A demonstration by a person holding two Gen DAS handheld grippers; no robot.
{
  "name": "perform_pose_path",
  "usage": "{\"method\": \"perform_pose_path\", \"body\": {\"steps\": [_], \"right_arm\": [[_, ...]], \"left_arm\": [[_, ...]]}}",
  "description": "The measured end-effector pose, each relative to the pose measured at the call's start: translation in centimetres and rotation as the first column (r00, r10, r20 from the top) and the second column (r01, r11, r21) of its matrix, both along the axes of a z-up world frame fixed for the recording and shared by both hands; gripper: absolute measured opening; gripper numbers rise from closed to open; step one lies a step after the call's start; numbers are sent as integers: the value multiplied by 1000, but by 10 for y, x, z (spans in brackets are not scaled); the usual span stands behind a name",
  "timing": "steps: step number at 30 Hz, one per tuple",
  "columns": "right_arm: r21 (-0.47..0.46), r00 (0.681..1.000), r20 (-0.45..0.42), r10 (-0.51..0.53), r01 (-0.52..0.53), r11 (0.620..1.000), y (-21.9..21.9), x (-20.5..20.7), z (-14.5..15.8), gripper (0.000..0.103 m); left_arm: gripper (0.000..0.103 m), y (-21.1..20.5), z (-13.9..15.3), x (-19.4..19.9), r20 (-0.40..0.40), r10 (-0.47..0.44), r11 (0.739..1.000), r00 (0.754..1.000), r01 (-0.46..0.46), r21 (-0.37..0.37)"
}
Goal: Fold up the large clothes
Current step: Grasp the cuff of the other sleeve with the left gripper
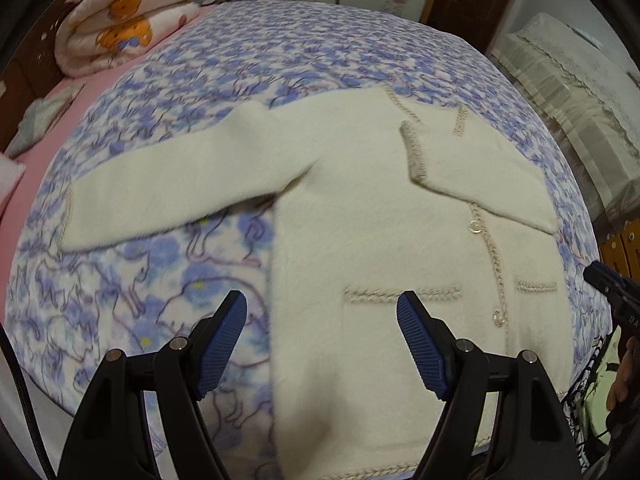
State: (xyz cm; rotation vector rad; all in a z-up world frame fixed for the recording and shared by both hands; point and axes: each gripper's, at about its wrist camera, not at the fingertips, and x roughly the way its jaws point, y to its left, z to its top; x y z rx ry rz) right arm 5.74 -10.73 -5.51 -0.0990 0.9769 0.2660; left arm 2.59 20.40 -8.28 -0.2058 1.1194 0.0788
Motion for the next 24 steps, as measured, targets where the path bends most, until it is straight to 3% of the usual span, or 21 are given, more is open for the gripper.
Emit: {"method": "perform_pose_path", "body": {"steps": [5, 10, 12, 16, 20, 24], "right_arm": [[-13, 998, -32, 57, -57, 998, 47, -1, -13, 34], [-8, 992, -60, 115, -115, 993, 103, 9, -25, 34], [-3, 988, -67, 137, -137, 991, 124, 14, -30, 34], [15, 980, -87, 178, -177, 984, 162, 24, -40, 34], [23, 972, -100, 211, -210, 977, 187, 31, -48, 34], [26, 968, -114, 226, -224, 974, 198, 36, -57, 34]], "left_arm": [[76, 63, -21, -7, -46, 94, 987, 995, -99, -123], [76, 124, -46, -2, -87, 169, 958, 982, -184, -221], [76, 150, -57, 3, -100, 199, 939, 975, -219, -266], [75, 201, -85, 17, -145, 292, 856, 945, -326, -402], [73, 245, -105, 33, -158, 386, 832, 909, -417, -366], [73, 283, -134, 37, -212, 482, 771, 850, -526, -359]]}}
